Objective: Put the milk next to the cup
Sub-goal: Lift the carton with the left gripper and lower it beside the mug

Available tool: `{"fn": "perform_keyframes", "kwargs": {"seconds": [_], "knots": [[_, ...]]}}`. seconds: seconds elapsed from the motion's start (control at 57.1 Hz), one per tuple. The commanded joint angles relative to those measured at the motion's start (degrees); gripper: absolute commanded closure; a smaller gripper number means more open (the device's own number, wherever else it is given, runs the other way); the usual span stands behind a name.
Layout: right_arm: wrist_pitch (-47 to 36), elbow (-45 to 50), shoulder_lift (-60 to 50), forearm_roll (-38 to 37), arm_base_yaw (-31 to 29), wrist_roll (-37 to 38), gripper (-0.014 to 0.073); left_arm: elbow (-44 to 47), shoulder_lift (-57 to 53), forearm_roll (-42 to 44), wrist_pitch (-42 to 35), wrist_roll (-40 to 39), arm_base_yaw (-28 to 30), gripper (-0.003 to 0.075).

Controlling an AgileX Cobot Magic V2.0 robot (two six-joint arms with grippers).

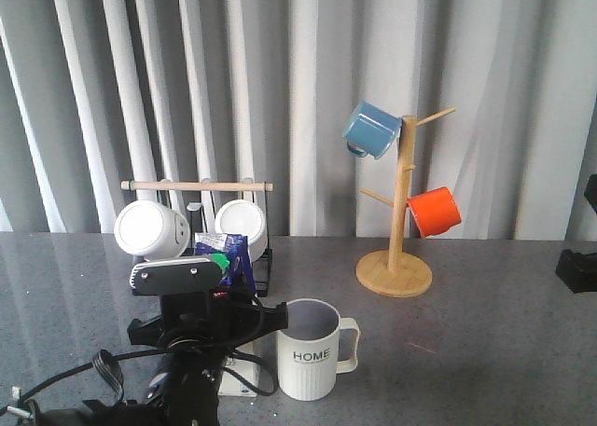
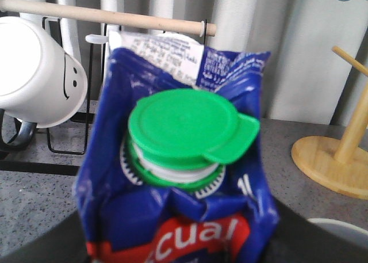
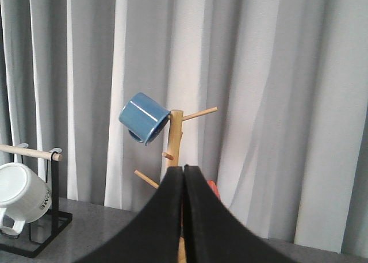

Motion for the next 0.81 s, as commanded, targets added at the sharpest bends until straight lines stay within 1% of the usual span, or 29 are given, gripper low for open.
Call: {"fn": "perform_keyframes", "kwargs": {"seconds": [0.0,0.421,0.491,0.526,0.596,0.666,0.684,0.719,0.789], "knots": [[-4.0,-1.4,-0.8,-0.3,-0.3,-0.1,0.0602,-1.1,-1.9,0.8,-2.4,0.0,-0.1,0.0726],[-4.0,-1.4,-0.8,-0.3,-0.3,-0.1,0.0602,-1.1,-1.9,0.8,-0.9,0.0,-0.1,0.0722],[-4.0,-1.4,-0.8,-0.3,-0.3,-0.1,0.0602,-1.1,-2.2,0.6,-1.7,0.0,-0.1,0.0706],[-4.0,-1.4,-0.8,-0.3,-0.3,-0.1,0.0602,-1.1,-2.6,0.3,-1.4,0.1,-0.1,0.0685],[-4.0,-1.4,-0.8,-0.3,-0.3,-0.1,0.0602,-1.1,-3.6,-0.7,0.6,1.0,-0.1,0.0617],[-4.0,-1.4,-0.8,-0.3,-0.3,-0.1,0.0602,-1.1,-4.3,-1.5,1.7,2.8,-0.1,0.0507],[-4.0,-1.4,-0.8,-0.3,-0.3,-0.1,0.0602,-1.1,-4.4,-1.9,1.8,3.5,-0.1,0.0461],[-4.0,-1.4,-0.8,-0.3,-0.3,-0.1,0.0602,-1.1,-4.5,-2.2,1.8,3.8,-0.1,0.0394],[-4.0,-1.4,-0.8,-0.3,-0.3,-0.1,0.0602,-1.1,-4.5,-2.2,1.8,4.6,-0.1,0.0199]]}}
